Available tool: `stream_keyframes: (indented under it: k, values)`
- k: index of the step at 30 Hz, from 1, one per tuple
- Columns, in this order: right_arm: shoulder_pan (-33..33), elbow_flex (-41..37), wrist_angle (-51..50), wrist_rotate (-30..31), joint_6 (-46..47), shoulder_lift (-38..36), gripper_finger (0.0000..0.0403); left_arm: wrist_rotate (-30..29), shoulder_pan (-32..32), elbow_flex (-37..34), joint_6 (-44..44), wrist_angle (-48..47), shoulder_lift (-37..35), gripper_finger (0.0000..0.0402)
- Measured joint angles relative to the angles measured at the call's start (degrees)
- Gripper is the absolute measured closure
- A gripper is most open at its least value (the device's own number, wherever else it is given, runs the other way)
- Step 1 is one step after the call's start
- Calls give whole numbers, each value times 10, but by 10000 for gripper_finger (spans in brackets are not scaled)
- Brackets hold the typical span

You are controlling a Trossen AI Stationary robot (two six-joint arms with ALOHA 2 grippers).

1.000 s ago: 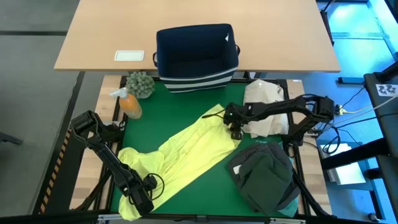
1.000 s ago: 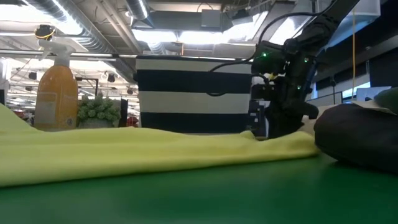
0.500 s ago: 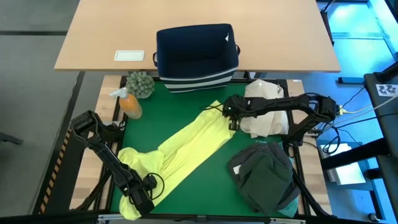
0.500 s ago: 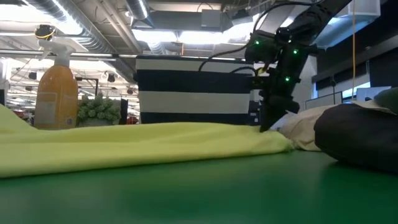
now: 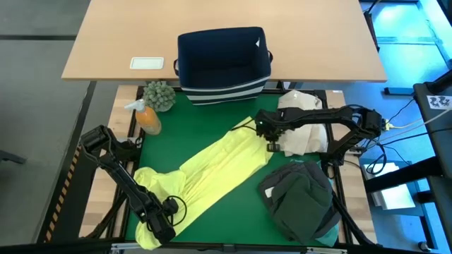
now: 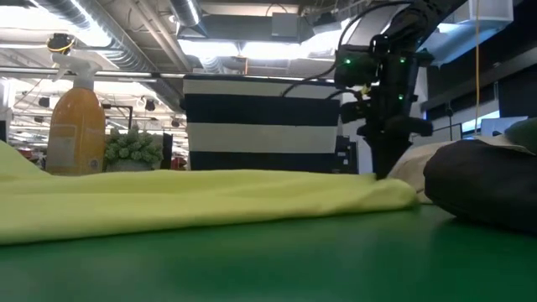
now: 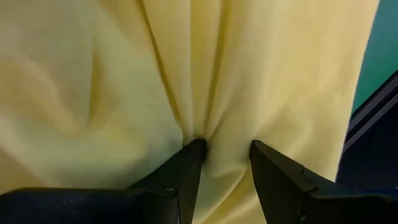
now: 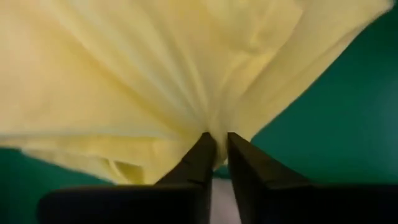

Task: Fold laundry
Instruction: Fold the yellow shirt on the table

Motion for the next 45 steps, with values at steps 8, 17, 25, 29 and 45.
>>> stream_keyframes:
  k: [8, 17, 25, 29, 45]
  values:
    - [0, 0, -18, 17, 24, -3, 224, -2, 0, 0, 0, 0, 0, 265]
    - [0, -10, -29, 19, 50, -125, 209, -2, 0, 0, 0, -1, 0, 265]
    - [30, -147, 80, -103, 102, -230, 230, -11, 0, 0, 0, -2, 0, 265]
    - [84, -206, 143, -106, 118, -221, 231, -13, 0, 0, -1, -2, 0, 265]
    - [163, -218, 219, -45, 140, -131, 231, -5, 0, 0, -4, -2, 0, 265]
